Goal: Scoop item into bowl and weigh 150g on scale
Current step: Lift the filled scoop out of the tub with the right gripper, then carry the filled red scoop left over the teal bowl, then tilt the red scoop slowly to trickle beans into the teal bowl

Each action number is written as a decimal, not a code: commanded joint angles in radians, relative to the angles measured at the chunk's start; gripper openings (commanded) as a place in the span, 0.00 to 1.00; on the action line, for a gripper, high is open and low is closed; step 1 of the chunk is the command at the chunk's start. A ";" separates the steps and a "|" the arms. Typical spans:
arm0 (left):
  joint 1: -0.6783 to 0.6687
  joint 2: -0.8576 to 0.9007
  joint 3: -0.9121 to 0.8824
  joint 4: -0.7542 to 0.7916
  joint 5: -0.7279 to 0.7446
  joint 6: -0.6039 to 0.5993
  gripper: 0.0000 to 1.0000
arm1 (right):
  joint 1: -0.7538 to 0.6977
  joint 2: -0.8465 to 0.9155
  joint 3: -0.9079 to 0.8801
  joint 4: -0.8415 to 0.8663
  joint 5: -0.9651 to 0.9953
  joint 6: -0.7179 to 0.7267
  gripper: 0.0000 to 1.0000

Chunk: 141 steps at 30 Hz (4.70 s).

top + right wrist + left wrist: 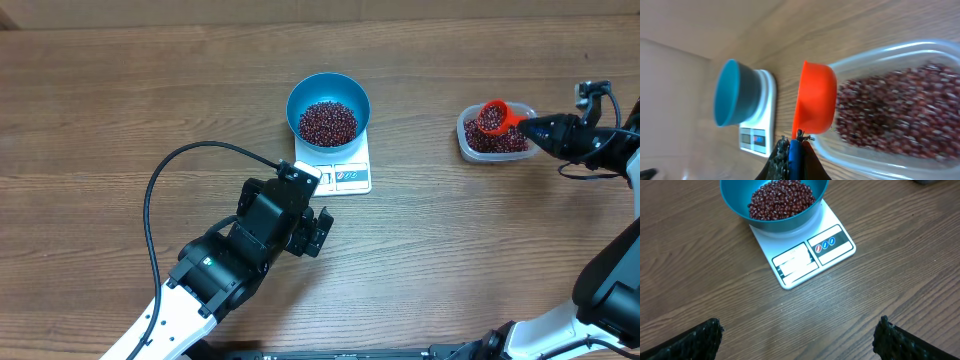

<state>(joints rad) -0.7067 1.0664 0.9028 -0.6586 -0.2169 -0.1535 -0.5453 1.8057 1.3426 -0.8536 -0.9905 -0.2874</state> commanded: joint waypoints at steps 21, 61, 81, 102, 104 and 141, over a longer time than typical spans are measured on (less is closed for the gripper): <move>0.000 0.007 -0.005 0.001 0.005 0.011 1.00 | 0.217 0.005 0.005 0.039 -0.314 0.034 0.04; 0.000 0.007 -0.005 0.001 0.005 0.011 0.99 | 0.690 0.005 0.005 0.473 0.197 0.120 0.04; 0.000 0.007 -0.005 0.001 0.005 0.011 1.00 | 0.690 0.005 0.005 0.486 0.197 -0.142 0.04; 0.000 0.007 -0.005 0.001 0.005 0.011 1.00 | 0.690 0.005 0.005 0.484 0.197 -0.168 0.04; 0.000 0.007 -0.005 0.001 0.005 0.011 1.00 | 0.690 0.005 0.005 0.484 0.197 -0.167 0.04; 0.000 0.007 -0.005 0.001 0.005 0.011 1.00 | 0.690 0.005 0.005 0.483 0.197 -0.246 0.04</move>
<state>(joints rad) -0.7067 1.0664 0.9028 -0.6586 -0.2169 -0.1535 0.1440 1.8057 1.3422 -0.3775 -0.7952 -0.5133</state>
